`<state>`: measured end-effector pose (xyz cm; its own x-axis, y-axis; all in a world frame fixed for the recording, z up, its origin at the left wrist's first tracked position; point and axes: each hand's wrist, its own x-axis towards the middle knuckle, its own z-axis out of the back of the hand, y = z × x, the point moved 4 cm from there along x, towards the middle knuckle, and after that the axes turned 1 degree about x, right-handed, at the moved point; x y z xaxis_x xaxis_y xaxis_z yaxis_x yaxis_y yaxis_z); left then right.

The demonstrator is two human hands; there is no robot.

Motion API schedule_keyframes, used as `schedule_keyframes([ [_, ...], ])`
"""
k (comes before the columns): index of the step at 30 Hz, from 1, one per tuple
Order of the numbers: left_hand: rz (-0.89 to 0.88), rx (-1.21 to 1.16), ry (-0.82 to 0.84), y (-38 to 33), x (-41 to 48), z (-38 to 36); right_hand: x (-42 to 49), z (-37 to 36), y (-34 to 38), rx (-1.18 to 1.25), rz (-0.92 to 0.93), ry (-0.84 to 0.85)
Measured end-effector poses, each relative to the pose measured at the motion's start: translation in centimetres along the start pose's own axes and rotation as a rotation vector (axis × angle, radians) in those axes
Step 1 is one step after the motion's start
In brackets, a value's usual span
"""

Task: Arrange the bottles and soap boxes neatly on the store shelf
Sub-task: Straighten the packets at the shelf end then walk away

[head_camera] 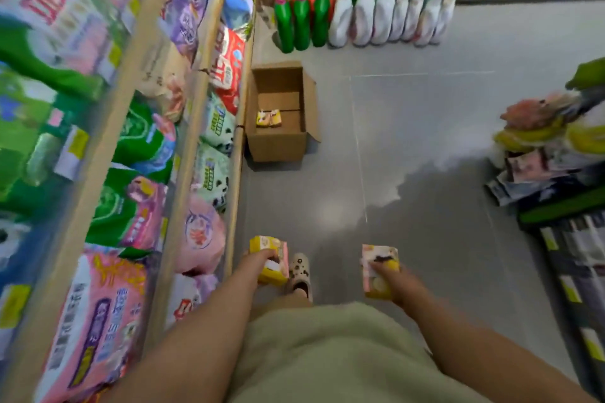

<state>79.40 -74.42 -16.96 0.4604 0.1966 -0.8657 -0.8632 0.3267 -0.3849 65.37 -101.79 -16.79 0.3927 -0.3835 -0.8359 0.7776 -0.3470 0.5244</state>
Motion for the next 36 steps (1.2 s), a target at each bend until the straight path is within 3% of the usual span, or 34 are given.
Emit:
schedule_keyframes([
  [5,-0.141,0.060,-0.035,-15.8,4.6,2.6,4.9,-5.3,13.7,0.038,0.085,0.017],
  [11,-0.067,-0.075,-0.006,-25.8,9.4,2.1,11.1,-10.1,24.0,0.098,0.014,0.070],
  [17,0.018,-0.115,-0.050,-34.8,15.7,0.0,21.1,-13.7,35.1,-0.091,-0.025,0.102],
  [25,-0.005,-0.280,-0.100,-50.4,20.8,0.2,29.7,-18.9,54.1,-0.297,0.036,0.144],
  [30,-0.026,-0.284,-0.066,-58.3,24.6,1.7,33.2,-23.0,60.7,-0.330,0.038,0.133],
  [36,-0.017,-0.162,-0.058,-65.3,33.4,2.5,39.1,-28.6,63.3,-0.199,-0.016,0.094],
])
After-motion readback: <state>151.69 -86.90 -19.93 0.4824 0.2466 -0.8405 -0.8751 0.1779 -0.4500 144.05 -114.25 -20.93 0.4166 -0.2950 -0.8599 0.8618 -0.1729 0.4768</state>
